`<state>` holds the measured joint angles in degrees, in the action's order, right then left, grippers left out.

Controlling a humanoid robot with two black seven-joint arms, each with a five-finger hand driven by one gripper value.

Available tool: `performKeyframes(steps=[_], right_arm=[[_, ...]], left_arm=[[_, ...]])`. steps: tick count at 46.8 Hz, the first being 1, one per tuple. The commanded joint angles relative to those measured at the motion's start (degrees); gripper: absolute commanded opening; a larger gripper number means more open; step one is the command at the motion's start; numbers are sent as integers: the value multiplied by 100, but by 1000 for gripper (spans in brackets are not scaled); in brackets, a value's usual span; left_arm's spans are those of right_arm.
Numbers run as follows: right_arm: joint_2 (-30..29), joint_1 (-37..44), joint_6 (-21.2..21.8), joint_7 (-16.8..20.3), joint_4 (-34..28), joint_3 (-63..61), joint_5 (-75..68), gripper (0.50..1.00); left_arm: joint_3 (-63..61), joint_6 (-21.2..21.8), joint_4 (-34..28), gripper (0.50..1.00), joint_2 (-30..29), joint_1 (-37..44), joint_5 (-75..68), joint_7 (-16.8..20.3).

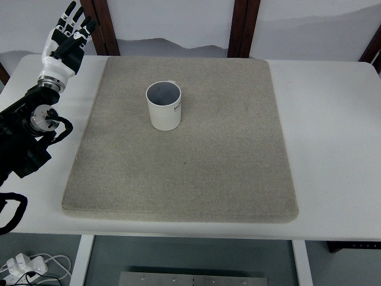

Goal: Flip white cup upright

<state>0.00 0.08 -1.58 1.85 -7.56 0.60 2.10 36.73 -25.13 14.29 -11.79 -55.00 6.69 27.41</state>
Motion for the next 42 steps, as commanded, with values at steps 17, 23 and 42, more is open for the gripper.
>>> performKeyframes(steps=[17,23,42], right_arm=[[0,-26,0,-1,0,-16,-26,952],[0,-26,9,-1,0,-51,-26,952],[0,-26,0,-1,-9,-60,-34,952]], left_arm=[[212,263,-41,996,176,-2,1114,-868],[238,263,-41,996,229,-2,1343,-948],[309,237,3,996,352,-2,1528,-966]])
